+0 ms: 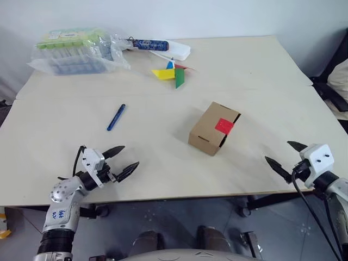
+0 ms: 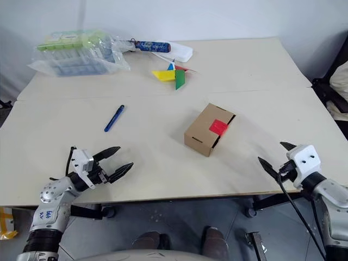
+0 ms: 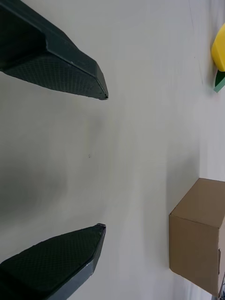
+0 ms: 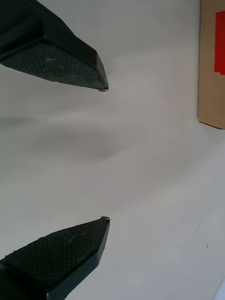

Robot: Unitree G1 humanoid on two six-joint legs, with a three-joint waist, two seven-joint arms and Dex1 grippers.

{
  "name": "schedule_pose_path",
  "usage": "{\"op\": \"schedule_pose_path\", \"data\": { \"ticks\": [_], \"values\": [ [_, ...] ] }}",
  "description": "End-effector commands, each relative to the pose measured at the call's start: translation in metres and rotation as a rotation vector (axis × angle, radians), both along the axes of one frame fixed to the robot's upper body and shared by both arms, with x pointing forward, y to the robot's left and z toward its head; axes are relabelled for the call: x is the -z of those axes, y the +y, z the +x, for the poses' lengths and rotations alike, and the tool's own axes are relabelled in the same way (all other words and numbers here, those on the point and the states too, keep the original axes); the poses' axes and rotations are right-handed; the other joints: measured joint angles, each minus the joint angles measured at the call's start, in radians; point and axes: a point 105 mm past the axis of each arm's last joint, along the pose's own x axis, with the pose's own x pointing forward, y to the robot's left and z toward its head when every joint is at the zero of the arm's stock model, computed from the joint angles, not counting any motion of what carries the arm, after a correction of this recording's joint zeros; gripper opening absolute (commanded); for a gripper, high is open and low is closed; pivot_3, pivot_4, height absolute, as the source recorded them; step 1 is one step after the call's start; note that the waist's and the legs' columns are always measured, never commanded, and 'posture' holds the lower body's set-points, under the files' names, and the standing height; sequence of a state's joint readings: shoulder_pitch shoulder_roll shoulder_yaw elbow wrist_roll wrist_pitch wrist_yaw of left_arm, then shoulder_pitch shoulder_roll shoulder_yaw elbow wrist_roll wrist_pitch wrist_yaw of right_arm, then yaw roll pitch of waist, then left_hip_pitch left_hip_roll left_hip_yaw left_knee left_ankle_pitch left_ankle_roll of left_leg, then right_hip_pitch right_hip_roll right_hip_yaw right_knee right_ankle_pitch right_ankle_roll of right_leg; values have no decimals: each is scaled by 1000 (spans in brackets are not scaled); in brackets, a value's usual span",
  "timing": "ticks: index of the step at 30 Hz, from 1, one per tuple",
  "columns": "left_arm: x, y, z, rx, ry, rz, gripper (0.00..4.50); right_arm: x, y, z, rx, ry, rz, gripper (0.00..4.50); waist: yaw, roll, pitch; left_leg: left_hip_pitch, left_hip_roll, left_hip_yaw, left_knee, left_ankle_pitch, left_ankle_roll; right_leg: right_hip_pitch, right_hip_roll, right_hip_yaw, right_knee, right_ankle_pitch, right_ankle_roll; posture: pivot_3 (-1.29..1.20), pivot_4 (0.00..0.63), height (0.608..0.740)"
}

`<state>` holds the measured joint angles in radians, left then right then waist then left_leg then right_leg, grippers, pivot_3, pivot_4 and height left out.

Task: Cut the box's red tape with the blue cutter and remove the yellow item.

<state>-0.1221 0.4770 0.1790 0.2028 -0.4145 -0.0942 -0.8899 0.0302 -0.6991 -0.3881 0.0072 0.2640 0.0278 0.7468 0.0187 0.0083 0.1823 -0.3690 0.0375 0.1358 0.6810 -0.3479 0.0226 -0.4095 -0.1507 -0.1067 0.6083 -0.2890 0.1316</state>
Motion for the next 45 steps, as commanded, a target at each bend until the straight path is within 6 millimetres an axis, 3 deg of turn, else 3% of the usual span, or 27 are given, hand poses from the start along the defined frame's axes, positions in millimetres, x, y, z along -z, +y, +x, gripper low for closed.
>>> {"op": "schedule_pose_path", "data": {
  "ticks": [1, 7, 13, 14, 17, 27, 30, 35, 39, 45],
  "values": [
    [4, 2, 4, -40, 29, 2, 4488, -12, -2, 0, 11, -24, -6, 4500, 2, 0, 0, 0, 0, 0, 0, 0, 0, 0, 0, 0, 0, 0, 0, 0, 150, 740],
    [-1, -1, 7, -40, 37, 9, 4488, -18, 2, -3, 36, -27, 36, 4500, 3, 0, 0, 0, 0, 0, 0, 0, 0, 0, 0, 0, 1, 0, 0, 0, 150, 740],
    [-16, -35, 21, 78, 20, 43, 4488, -30, 9, -6, 81, -49, 26, 4500, 8, 0, 0, -1, -2, -1, 1, 0, 1, 0, 0, 0, 2, 0, 0, 0, 150, 740],
    [-19, -39, 25, 90, 0, 55, 4497, -32, 10, -6, 87, -56, 14, 4316, 8, 0, 0, -2, -4, -1, 2, 0, 1, 0, 0, 0, 1, 0, 0, 0, 150, 740],
    [-27, -44, 43, 32, -42, 61, 3892, -32, 17, -8, 86, -44, 30, 3549, 5, -1, 0, -2, -5, -1, 2, 0, 0, 0, 0, 0, 1, 0, 0, 0, 150, 740],
    [-36, -98, 94, 138, -23, 64, 792, -18, 40, 1, 151, 54, 13, 90, 5, -7, 0, -3, -6, 0, 2, 0, 1, 0, 1, -1, 0, 1, 1, 0, 150, 740],
    [-39, -112, 104, 171, -16, 55, 30, -18, 49, 10, 159, 53, 24, 0, 4, -9, 0, -4, -6, 0, 2, 0, 1, 0, 1, -1, -1, 1, 1, 0, 150, 740],
    [-45, -132, 112, 227, -7, 40, 30, -15, 61, 34, 164, 72, 43, 0, 0, -10, 1, -6, -6, 5, 2, 0, 1, -1, 1, -4, -2, 1, 2, 0, 150, 740],
    [-48, -151, 103, 351, -22, 45, 30, -18, 80, 70, 111, 75, 32, 0, -16, -12, 1, -7, -6, 6, 3, 1, 2, -1, 1, -4, -2, 1, 2, 0, 150, 740],
    [-47, -167, 92, 458, 15, 31, 30, -24, 100, 101, 36, 92, 26, 0, -22, -12, 1, -9, -6, 3, 2, 1, 2, -2, 1, -7, -1, 2, 4, 0, 150, 740]
  ]
}}
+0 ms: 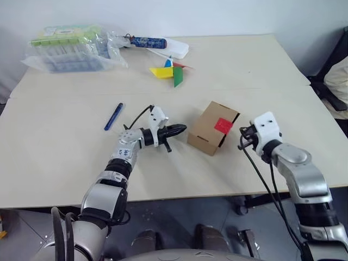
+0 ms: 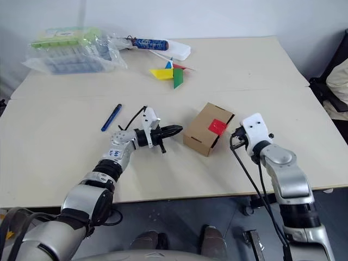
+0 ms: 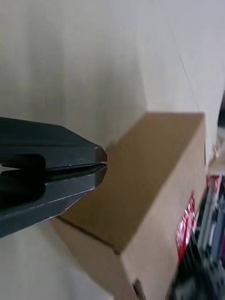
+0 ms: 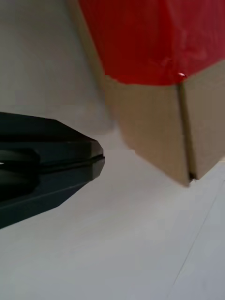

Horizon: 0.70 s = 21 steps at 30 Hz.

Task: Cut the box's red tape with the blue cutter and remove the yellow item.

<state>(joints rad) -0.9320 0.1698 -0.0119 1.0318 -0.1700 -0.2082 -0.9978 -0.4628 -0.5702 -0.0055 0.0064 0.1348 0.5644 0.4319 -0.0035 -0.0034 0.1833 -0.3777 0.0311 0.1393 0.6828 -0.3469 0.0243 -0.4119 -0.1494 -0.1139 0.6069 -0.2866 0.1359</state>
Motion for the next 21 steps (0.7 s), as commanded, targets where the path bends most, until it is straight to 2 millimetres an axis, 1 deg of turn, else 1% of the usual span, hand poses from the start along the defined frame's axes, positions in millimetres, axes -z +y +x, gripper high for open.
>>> {"op": "schedule_pose_path", "data": {
  "ticks": [1, 4, 8, 12, 15, 17, 21],
  "values": [
    [-7, -14, -7, 78, -1, -1, 30, -13, 14, 14, -62, -42, -4, 0, -1, 0, 0, 0, 0, 0, 0, 0, 0, 0, 0, -1, 0, 0, 0, 0, 150, 740],
    [-8, -23, -15, 130, 8, 8, 30, -23, 31, 24, -134, -58, -4, 0, -3, 0, 0, -1, 0, 0, 0, 0, 0, 0, 0, -1, 0, 0, 0, 0, 150, 740],
    [-12, -27, -25, 177, 38, 19, 30, -37, 52, 32, -231, -74, -1, 0, -10, 0, 0, -1, 0, -1, 0, 0, 0, 0, 0, -1, 1, 0, 0, 0, 150, 740],
    [-13, -32, -39, 230, 76, 38, 30, -47, 64, 40, -274, -91, 3, 0, -15, 0, 0, -1, 0, -3, 0, 0, 0, 0, 0, -2, 2, 0, 1, 0, 150, 740],
    [-12, -40, -53, 284, 109, 65, 30, -45, 71, 47, -309, -92, -12, 0, -17, 0, 0, -1, 0, -4, 1, 0, 0, 0, 0, -3, 3, 1, 1, 0, 150, 740],
    [-15, -47, -61, 311, 124, 66, 30, -39, 76, 51, -333, -75, -33, 0, -20, 0, 0, -1, 0, -5, 1, 0, 0, 0, 0, -3, 4, 1, 1, 0, 150, 740],
    [-20, -56, -70, 338, 139, 70, 30, -32, 83, 59, -364, -78, -80, 0, -25, 0, 0, -1, 0, -5, 1, 0, -1, 0, 0, -3, 4, 1, 1, 0, 150, 740]
  ]
}}
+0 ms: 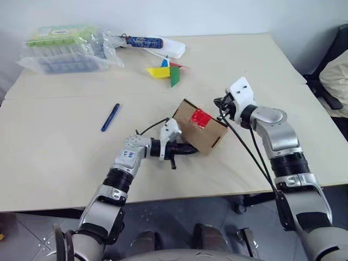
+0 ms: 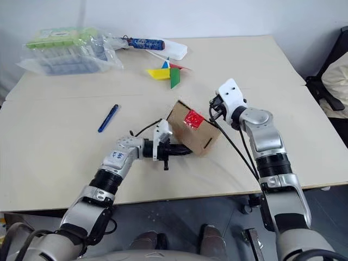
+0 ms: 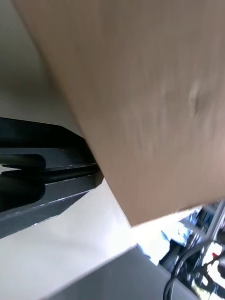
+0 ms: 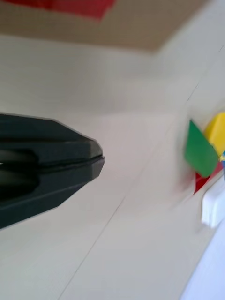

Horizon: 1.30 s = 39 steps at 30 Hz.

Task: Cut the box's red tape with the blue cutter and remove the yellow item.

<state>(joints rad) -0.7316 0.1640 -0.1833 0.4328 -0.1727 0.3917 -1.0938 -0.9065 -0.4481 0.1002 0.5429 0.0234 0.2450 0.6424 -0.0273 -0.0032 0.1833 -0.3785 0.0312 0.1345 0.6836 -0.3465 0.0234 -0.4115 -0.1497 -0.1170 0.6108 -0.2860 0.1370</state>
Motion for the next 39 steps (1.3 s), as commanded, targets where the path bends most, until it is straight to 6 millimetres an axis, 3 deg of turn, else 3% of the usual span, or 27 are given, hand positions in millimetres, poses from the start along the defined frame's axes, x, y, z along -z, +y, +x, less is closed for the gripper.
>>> {"op": "schedule_pose_path", "data": {
  "ticks": [1, 5, 9, 15, 19, 21, 25, 29, 33, 36, 39],
  "values": [
    [-32, -19, -11, 78, -82, -77, 30, 17, 17, 1, -71, 15, -53, 0, -2, 0, 0, 0, 0, 0, 0, 0, 0, 0, 0, 0, 0, 0, 0, 0, 150, 740],
    [-39, -21, -7, 45, -94, -90, 30, 11, 4, 15, -3, -69, -146, 0, -4, 0, 0, 0, 0, 0, 0, 0, 0, 0, 0, 0, 0, 0, 0, 0, 150, 740],
    [-48, -17, -5, 27, -99, -101, 30, -13, -10, 20, 36, -208, -215, 0, -4, 0, 0, 0, 0, 0, 0, 0, -1, 0, 0, 0, 0, 0, 0, 0, 150, 740],
    [-55, -2, -4, -29, -106, -96, 30, -52, -24, 16, 78, -330, -151, 0, -4, 0, 0, 0, 1, -3, 0, 0, -1, 0, 0, 0, 1, 0, 0, 0, 150, 740],
    [-59, 9, -3, -66, -82, -87, 30, -65, -34, 8, 108, -354, -96, 0, -2, 0, 0, 0, 0, -10, 0, 0, -1, 0, 0, 0, 1, 0, 0, 0, 150, 740],
    [-58, 17, -3, -83, -74, -66, 30, -63, -42, 1, 120, -342, -96, 0, 0, 0, 0, 0, 0, -11, 0, 0, -1, 0, 0, 0, 2, 0, 0, 0, 150, 740],
    [-58, 22, -1, -108, -58, -56, 30, -39, -54, -9, 138, -290, -110, 0, 3, 0, 0, 0, 0, -13, 0, 0, -1, 2, -1, -2, 1, 0, 0, 0, 150, 740],
    [-60, 20, -1, -110, -62, -60, 30, -39, -51, -10, 152, -284, -77, 0, 0, 0, 0, 0, 0, -11, 1, 1, -1, 1, 0, -1, 1, 0, 0, 0, 150, 740],
    [-64, 31, 6, -163, -69, -63, 30, -44, -54, -17, 164, -247, -11, 0, -2, 0, 0, 0, 0, -12, 1, 1, -2, 0, 0, -1, 2, 0, 0, 0, 150, 740],
    [-68, 49, 17, -233, -80, -63, 30, -53, -63, -30, 190, -218, 46, 0, 0, 0, 0, 0, 0, -12, 1, 1, -2, 1, 0, -2, 2, 0, 0, 0, 150, 740],
    [-81, 79, 42, -381, -97, -80, 30, -55, -78, -61, 223, -161, 33, 0, 22, 0, 0, -2, 0, -13, 1, 1, -2, 1, 0, -3, 2, 0, 0, 0, 150, 740]
  ]
}}
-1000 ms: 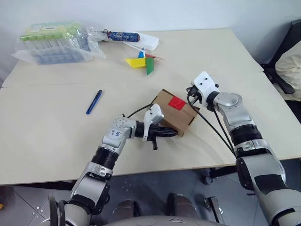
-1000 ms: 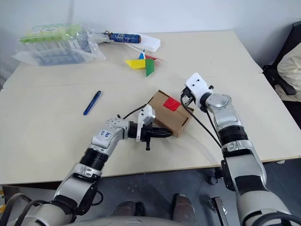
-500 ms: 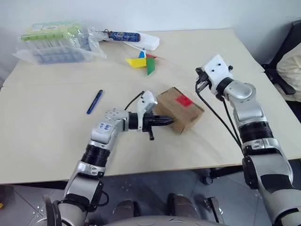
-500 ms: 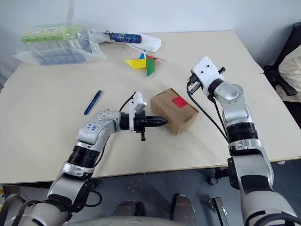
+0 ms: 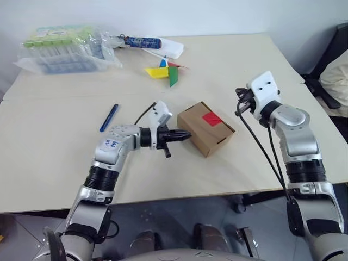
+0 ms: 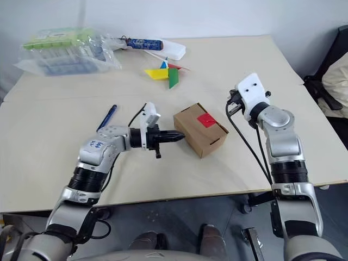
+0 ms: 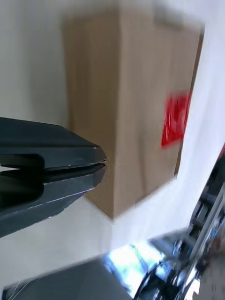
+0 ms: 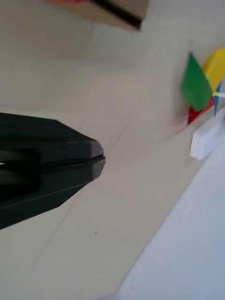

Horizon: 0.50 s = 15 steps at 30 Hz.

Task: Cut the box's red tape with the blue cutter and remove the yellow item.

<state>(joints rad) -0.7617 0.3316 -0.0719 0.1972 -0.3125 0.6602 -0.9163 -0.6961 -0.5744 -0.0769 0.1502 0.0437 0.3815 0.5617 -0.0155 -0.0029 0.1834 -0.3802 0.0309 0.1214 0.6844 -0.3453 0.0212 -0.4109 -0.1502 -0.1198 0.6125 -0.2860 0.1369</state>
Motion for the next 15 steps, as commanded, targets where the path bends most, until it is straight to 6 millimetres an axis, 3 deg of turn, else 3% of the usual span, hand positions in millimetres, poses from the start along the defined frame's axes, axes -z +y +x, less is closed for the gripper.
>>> {"op": "schedule_pose_path", "data": {
  "ticks": [1, 3, 7, 11, 15],
  "values": [
    [-29, 37, 28, -171, -76, -50, 30, -20, -18, -35, 37, 12, -1, 0, 15, 0, 0, -2, 1, -1, 2, 0, 0, -1, 1, -1, 0, 0, 0, 0, 150, 740],
    [-33, 45, 43, -239, -113, -41, 30, -12, -21, -51, 54, 89, -9, 0, 19, 0, 0, -7, 0, 0, 5, 0, 0, -3, 0, -2, 0, 0, 0, 0, 150, 740],
    [-35, 45, 63, -296, -114, -43, 30, 5, -16, -79, 66, 246, -22, 0, 34, 0, 0, -10, 0, 1, 9, 0, 1, -2, 0, -5, -1, 0, 0, 0, 150, 740],
    [-28, 28, 72, -248, -108, -34, 30, 19, -13, -103, 105, 356, -50, 0, 42, 0, 0, -11, 0, 1, 12, -1, 1, -2, 0, -6, -1, 0, 0, 0, 150, 740],
    [-18, 2, 75, -179, -100, -21, 30, 37, 10, -124, 55, 493, -39, 0, 43, -1, 0, -13, -1, 0, 13, -1, 1, -2, 0, -7, -2, 0, 0, 0, 150, 740]
  ]
}}
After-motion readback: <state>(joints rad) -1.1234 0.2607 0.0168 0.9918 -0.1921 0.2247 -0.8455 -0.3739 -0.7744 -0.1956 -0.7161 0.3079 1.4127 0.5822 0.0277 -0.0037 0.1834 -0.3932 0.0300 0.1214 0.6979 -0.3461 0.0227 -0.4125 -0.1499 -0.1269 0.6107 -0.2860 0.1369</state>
